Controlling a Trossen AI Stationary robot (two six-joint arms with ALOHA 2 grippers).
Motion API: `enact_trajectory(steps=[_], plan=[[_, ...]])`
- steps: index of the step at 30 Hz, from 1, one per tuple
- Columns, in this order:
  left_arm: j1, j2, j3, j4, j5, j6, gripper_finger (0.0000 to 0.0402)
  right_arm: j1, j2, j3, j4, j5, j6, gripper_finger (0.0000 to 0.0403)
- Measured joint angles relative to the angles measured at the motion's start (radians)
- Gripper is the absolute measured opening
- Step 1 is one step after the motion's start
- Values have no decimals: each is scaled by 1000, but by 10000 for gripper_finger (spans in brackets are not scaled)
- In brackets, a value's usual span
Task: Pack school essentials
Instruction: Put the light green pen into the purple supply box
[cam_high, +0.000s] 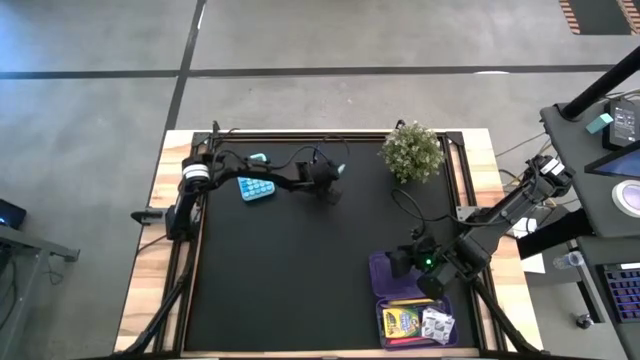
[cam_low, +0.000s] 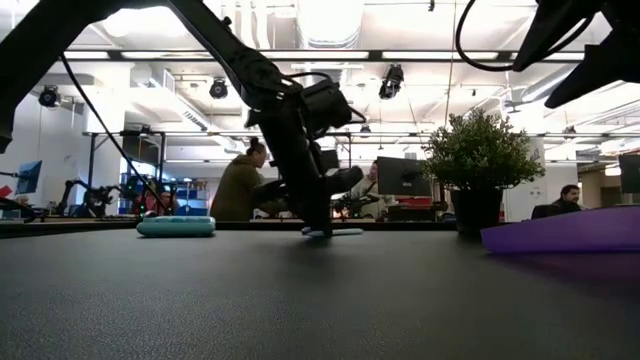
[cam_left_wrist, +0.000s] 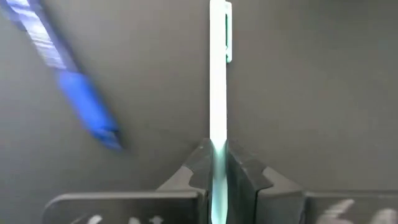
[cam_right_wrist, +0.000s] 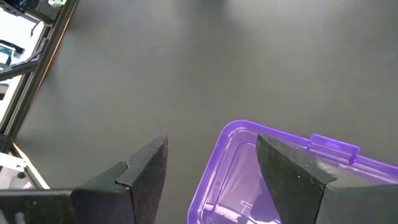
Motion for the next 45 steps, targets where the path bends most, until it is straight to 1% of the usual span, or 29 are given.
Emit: enact_trajectory(steps=[5, 10, 15, 18, 24, 32, 35, 37, 40, 45], plan=[[-48, -3, 0, 0, 100, 65, 8, 0, 0, 0, 3, 0, -10, 233], [-104, -35, -2, -1, 148, 124, 8, 0, 0, 0, 10, 0, -29, 233], [-151, -81, -8, -27, 226, 165, 8, 0, 0, 0, 54, -1, -126, 233], [-176, -114, -10, -15, 268, 170, 8, 0, 0, 0, 87, 0, -189, 233], [-232, -124, -12, 0, 301, 162, 8, 0, 0, 0, 185, 0, -339, 233], [-298, -129, -11, 31, 350, 128, 8, 10, 0, 0, 431, 0, -669, 233], [-311, -142, -11, 59, 363, 83, 8, 26, -3, 0, 529, 0, -746, 233], [-317, -158, -10, 96, 365, 43, 8, 36, -16, 0, 630, 8, -791, 233], [-322, -190, -10, 183, 365, -23, 8, 37, -37, 0, 817, 11, -905, 233], [-328, -272, -10, 339, 364, -48, 8, 36, -58, 3, 1039, 20, -1117, 233]])
